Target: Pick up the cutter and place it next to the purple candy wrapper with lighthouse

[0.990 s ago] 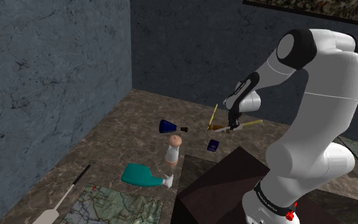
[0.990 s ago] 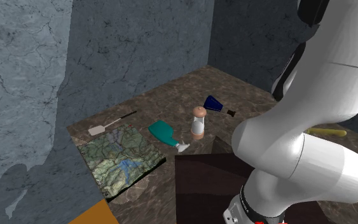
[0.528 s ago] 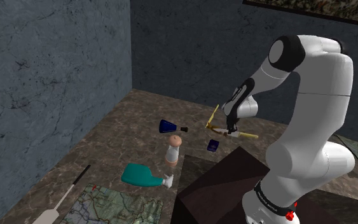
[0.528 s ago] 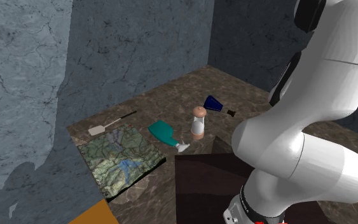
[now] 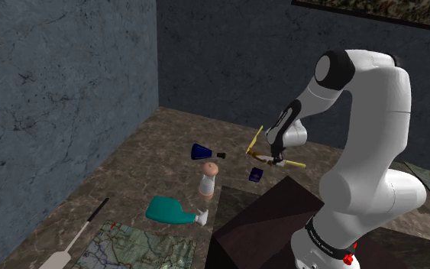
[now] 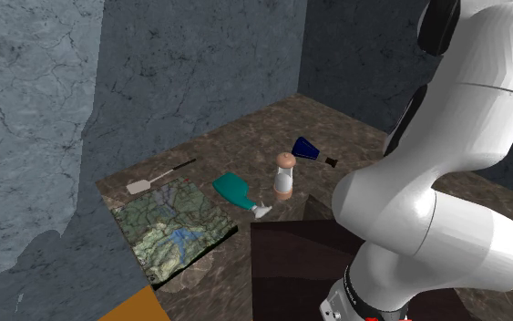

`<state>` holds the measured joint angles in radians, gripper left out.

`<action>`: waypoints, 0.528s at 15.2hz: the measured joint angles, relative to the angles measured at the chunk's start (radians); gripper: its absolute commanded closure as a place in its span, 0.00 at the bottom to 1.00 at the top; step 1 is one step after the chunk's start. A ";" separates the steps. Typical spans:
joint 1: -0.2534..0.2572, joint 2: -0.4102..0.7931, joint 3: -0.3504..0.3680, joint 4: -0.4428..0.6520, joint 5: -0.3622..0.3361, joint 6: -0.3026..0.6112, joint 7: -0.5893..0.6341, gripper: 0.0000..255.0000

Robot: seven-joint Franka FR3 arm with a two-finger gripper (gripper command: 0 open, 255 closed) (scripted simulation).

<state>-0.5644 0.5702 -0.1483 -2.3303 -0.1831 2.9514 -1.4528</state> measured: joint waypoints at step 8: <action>0.004 0.021 0.005 0.008 0.002 0.004 0.001 0.00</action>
<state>-0.5607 0.5910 -0.1437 -2.3220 -0.1812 2.9552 -1.4517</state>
